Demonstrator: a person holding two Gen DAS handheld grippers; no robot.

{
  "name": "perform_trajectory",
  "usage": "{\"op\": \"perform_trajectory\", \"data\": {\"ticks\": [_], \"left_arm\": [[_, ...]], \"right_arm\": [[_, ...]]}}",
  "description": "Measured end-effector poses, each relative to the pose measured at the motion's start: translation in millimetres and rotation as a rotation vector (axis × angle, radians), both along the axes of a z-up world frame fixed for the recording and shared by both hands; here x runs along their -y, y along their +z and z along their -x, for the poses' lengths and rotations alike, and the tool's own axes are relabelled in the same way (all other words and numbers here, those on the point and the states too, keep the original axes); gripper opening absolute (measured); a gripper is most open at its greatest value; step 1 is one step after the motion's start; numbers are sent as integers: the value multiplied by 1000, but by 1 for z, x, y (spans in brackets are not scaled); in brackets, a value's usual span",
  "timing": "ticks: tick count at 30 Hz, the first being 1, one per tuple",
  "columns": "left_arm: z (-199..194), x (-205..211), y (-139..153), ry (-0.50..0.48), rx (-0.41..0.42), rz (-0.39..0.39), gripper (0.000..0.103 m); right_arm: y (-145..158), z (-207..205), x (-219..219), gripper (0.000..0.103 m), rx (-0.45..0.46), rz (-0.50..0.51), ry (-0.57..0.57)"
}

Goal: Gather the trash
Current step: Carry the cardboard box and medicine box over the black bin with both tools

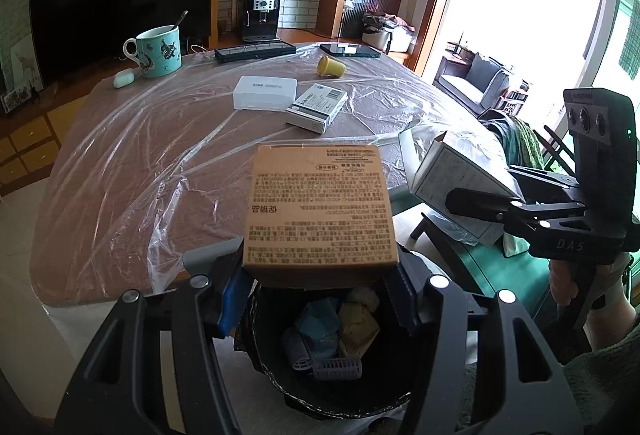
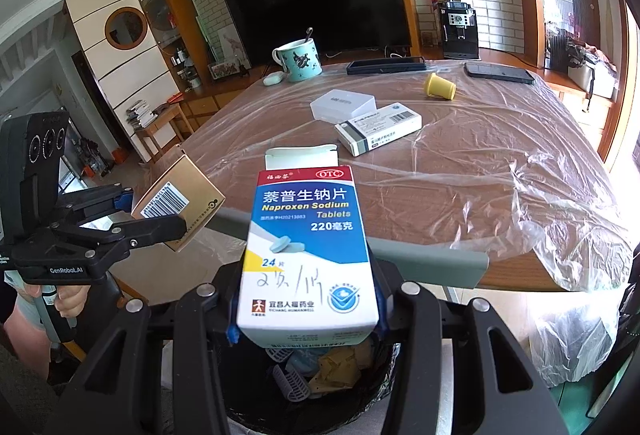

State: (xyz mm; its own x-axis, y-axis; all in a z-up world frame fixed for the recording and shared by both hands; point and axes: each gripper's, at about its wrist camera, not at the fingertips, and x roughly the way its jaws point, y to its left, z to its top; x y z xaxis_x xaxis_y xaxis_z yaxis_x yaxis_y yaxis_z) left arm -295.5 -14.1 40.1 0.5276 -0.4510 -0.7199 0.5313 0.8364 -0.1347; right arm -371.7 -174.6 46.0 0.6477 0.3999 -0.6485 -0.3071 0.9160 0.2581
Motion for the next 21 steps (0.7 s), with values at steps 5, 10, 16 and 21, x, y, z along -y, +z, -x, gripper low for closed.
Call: {"op": "perform_trajectory", "data": {"ticks": [5,10,16,21], "left_arm": [[7,4,-6,-12,-12,-11,59],[15,7,-11,-28,-26,-19,59],[22,9,-21,-43,-55,-29,59],[26,12,-31,-54,-83,-41,59]], "right_arm": [[-4,7,-3,46,-16,10,11],[-9,13,-5,46,-27,17,18],[-16,22,-9,46,-49,36,33],[-23,28,-10,46,-71,54,42]]}}
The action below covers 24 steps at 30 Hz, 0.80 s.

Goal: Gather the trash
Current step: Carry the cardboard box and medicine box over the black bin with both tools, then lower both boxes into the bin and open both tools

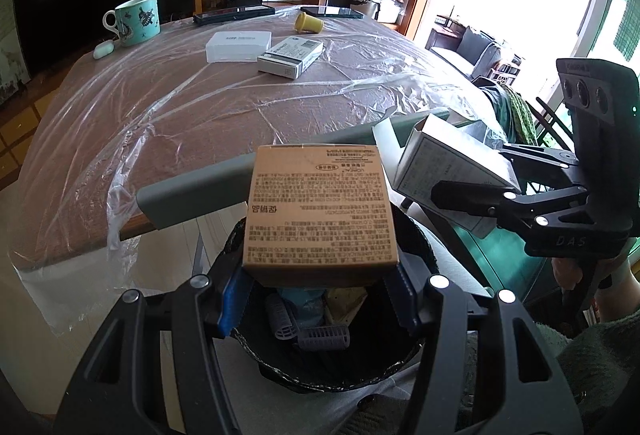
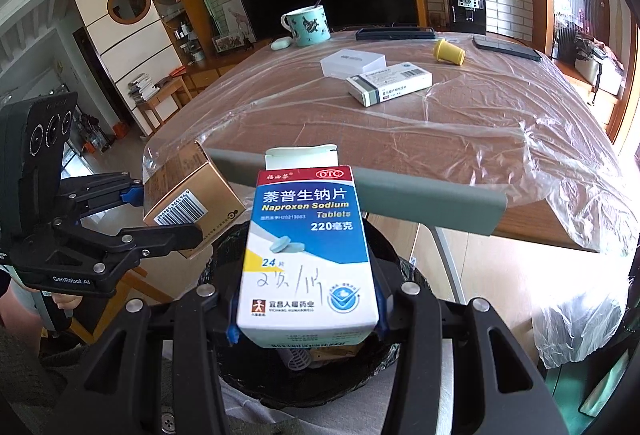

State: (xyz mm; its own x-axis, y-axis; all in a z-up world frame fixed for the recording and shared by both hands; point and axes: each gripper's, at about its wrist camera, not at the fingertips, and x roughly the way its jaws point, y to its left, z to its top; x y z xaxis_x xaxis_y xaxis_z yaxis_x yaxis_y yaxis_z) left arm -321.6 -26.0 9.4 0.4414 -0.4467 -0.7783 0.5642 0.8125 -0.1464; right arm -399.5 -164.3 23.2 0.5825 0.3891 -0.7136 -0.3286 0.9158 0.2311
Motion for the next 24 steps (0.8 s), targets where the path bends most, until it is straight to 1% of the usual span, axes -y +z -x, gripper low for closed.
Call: {"op": "perform_trajectory", "data": {"ticks": [12,24], "left_arm": [[1,6,-26,-14,-56,-54,59],[-2,10,-52,-21,-109,-100,59]], "right_arm": [[-24,3,-4,46,-71,45,6],[-45,-2,-11,46,-112,89,14]]}}
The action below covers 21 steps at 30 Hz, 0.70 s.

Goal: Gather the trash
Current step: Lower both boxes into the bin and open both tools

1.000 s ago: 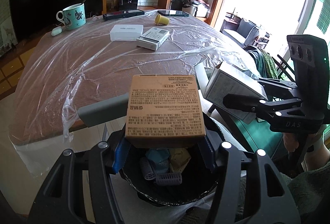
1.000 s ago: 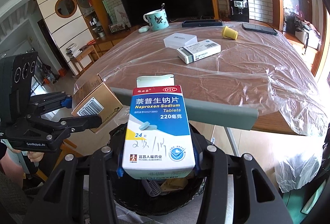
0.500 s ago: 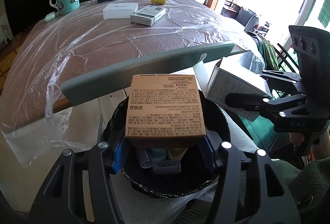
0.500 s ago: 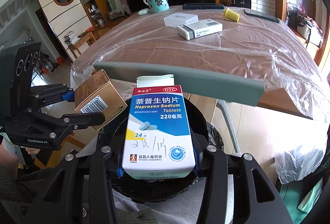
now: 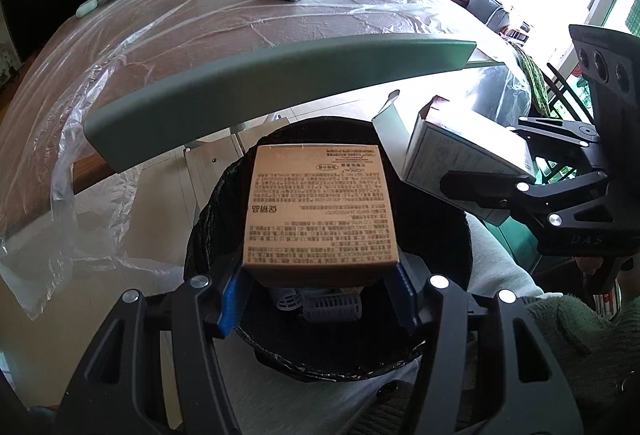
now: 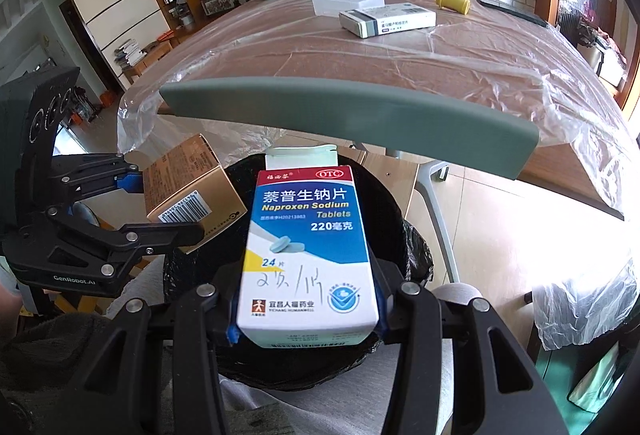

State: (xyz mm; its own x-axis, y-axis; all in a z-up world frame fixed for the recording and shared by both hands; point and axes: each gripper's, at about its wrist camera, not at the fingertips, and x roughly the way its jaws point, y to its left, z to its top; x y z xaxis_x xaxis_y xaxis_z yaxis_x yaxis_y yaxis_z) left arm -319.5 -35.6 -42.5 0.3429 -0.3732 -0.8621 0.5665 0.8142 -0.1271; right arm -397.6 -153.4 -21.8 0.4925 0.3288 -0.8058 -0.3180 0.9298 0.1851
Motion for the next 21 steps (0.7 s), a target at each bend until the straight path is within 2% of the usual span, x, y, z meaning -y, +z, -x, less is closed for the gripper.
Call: {"op": "perform_trajectory", "data": {"ticks": [21], "left_arm": [[-17,4,-33,-10,-55,-78,59]], "right_arm": [[-28,-9,-6,46,-52,65,-4]]}}
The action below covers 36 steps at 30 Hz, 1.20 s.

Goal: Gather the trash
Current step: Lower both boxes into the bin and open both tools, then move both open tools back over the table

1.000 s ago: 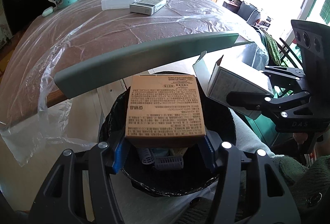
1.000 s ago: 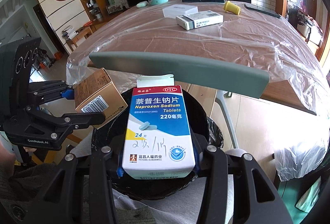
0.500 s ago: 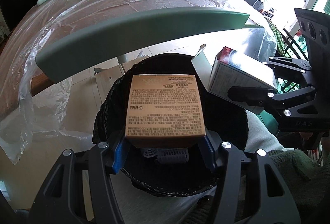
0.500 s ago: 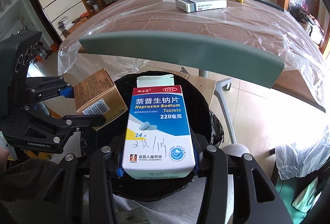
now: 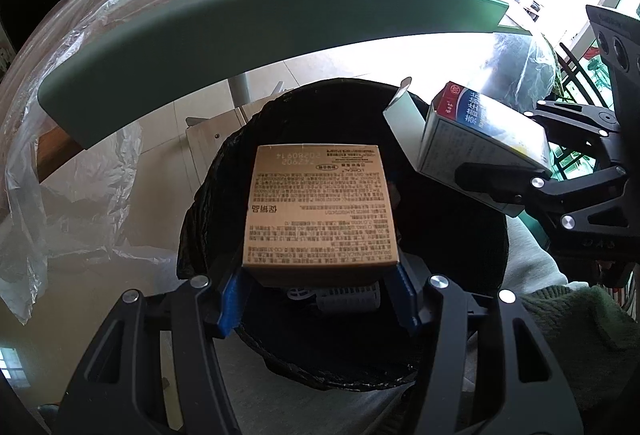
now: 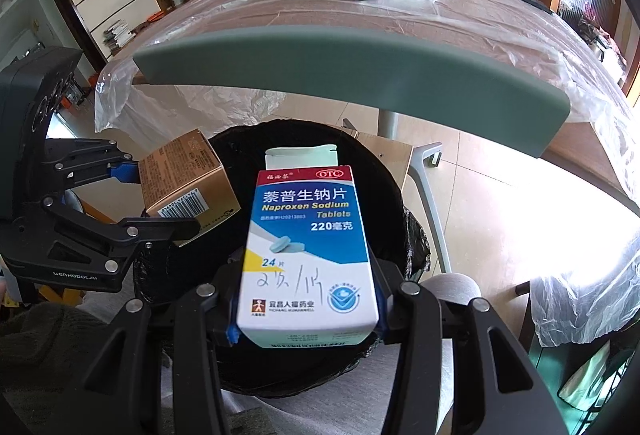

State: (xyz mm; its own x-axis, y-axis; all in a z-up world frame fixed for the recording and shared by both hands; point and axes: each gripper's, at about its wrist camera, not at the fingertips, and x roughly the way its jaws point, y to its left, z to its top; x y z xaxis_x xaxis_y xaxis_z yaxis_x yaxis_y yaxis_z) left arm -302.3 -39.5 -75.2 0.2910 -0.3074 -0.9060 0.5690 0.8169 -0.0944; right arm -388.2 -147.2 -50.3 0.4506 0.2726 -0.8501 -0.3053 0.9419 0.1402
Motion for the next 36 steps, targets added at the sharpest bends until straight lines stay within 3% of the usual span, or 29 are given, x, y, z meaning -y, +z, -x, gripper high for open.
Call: {"op": "perform_trajectory", "data": {"ticks": [16,19,20,21,22,30,36], "left_arm": [[-6,8,-13,-8,-7,-39,59],[-4,9,-9,-25,10,-15,63],[-3,9,-7,-27,17,-7,69],[-2,8,-5,-24,25,0,82],[-2,7,-3,-20,32,9,85],[-6,3,1,0,5,32,86],[-7,-2,-2,14,-53,45,92]], "right_arm": [[-9,-4,-5,46,-18,33,5],[-7,-4,-6,47,-15,27,6],[-6,-4,-6,53,-12,23,1],[-5,-4,-5,58,-8,15,-4],[-4,-4,-3,63,-5,5,-10],[4,-3,3,69,11,-11,-30],[8,0,8,86,22,-28,-56]]}}
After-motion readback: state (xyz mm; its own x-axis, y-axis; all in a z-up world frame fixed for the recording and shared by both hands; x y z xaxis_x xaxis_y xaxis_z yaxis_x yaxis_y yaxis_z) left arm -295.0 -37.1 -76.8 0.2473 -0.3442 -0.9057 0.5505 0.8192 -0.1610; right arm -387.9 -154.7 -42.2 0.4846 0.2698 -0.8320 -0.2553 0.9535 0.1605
